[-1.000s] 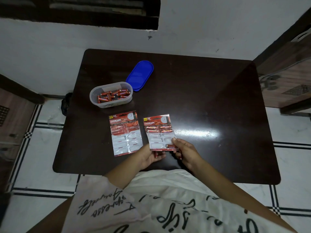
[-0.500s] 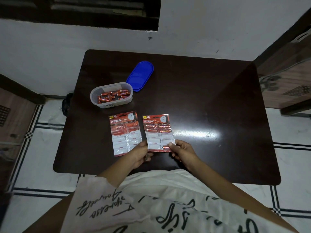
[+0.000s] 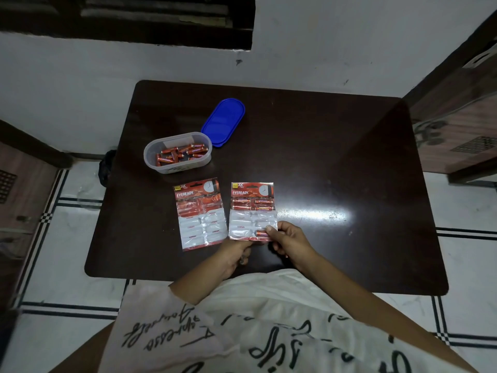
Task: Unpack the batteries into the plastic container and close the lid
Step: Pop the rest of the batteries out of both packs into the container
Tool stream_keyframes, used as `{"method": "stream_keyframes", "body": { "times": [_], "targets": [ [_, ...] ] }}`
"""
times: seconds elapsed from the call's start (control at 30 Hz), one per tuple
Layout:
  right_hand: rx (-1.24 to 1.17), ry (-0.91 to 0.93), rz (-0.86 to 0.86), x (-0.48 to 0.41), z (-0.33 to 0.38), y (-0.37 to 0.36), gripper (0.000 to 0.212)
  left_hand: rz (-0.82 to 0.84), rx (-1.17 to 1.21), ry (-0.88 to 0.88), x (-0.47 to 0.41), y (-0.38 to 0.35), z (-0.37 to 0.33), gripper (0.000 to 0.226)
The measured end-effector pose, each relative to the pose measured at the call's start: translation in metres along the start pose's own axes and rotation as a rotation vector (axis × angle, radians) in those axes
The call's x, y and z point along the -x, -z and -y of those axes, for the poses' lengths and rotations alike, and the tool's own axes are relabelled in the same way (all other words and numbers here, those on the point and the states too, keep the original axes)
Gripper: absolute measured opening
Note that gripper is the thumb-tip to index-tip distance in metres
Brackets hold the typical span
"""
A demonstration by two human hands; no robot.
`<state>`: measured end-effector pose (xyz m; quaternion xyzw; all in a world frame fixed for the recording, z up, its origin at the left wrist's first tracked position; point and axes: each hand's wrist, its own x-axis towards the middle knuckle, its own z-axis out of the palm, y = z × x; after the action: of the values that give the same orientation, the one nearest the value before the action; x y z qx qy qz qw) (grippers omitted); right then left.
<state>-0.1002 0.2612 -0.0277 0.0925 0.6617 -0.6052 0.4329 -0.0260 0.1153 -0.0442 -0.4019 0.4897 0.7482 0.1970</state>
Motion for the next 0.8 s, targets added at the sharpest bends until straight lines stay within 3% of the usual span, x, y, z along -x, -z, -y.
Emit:
{"method": "stream_keyframes", "body": {
  "times": [0.2,0.53,0.8],
  "targets": [
    [0.039,0.010,-0.052,-0.001,-0.001,-0.002,0.013,-0.041,0.038,-0.016,-0.003,0.003,0.001,0.017],
    [0.330,0.046,-0.228,-0.018,-0.012,-0.002,0.020,-0.079,0.058,-0.017,-0.003,0.004,0.006,0.018],
    [0.218,0.088,-0.160,-0.007,-0.003,-0.002,0.019,-0.098,0.043,-0.058,-0.003,0.008,0.001,0.017]
  ]
}}
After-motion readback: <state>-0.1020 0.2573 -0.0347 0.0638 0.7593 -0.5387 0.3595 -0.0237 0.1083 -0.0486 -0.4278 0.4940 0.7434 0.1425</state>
